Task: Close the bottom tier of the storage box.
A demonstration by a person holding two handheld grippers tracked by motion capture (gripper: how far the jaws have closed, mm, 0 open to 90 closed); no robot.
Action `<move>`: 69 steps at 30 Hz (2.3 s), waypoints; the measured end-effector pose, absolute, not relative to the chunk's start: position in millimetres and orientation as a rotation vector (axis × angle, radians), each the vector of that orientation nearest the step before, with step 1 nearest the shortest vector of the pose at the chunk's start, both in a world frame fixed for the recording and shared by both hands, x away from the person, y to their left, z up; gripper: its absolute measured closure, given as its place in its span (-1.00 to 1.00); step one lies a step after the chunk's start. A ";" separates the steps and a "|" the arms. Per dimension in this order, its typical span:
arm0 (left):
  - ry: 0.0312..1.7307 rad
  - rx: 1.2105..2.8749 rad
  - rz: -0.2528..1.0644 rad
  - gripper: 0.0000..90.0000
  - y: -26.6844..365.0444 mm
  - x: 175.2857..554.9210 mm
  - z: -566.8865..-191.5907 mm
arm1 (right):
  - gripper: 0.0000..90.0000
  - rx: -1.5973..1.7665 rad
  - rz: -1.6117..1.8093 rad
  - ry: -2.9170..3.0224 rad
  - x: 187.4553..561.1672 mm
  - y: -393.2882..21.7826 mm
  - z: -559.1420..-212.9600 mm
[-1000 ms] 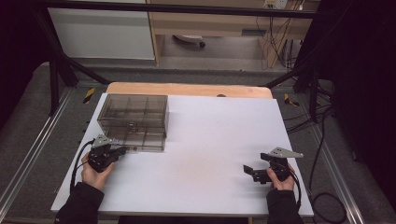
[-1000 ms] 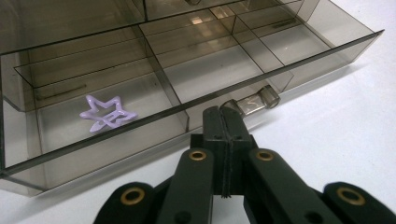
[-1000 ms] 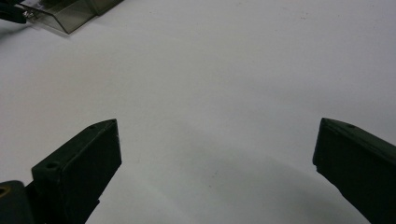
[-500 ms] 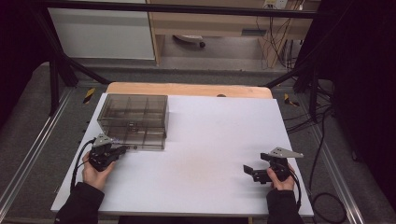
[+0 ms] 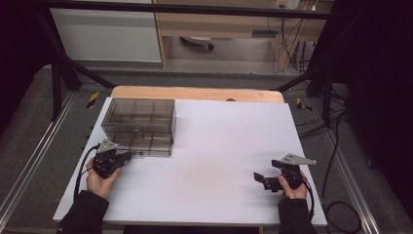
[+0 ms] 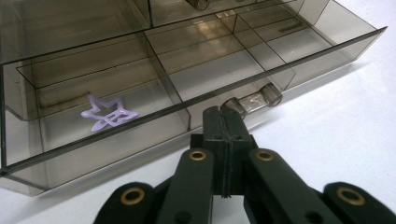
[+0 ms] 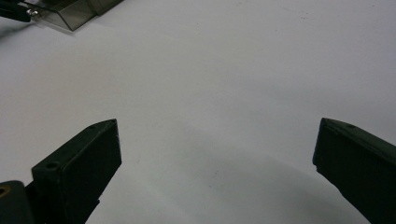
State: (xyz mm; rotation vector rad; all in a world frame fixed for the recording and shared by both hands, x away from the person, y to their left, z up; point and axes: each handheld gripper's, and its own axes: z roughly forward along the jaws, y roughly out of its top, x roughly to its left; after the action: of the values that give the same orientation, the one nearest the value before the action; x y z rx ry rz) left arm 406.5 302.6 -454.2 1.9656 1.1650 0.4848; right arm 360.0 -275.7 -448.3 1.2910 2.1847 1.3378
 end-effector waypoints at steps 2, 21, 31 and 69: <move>1.164 1.965 0.488 1.00 302.8 406.5 -454.1 | -0.96 1.292 1.338 2.185 360.0 -275.6 -448.4; 1.169 1.950 0.488 1.00 303.3 410.4 -454.9 | -0.96 1.293 1.336 2.185 360.0 -275.4 -448.4; 1.175 1.942 0.490 1.00 304.0 411.9 -454.7 | -0.96 1.293 1.337 2.185 359.9 -275.5 -448.3; 1.176 1.941 0.501 1.00 303.2 423.4 -454.5 | -0.96 1.292 1.336 2.185 360.0 -275.5 -448.4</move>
State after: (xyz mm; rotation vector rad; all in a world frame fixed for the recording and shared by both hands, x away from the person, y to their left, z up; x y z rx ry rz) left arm 423.4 303.2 -454.5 1.9411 1.1764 0.5012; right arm 360.0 -275.5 -448.4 1.2921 2.1850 1.3364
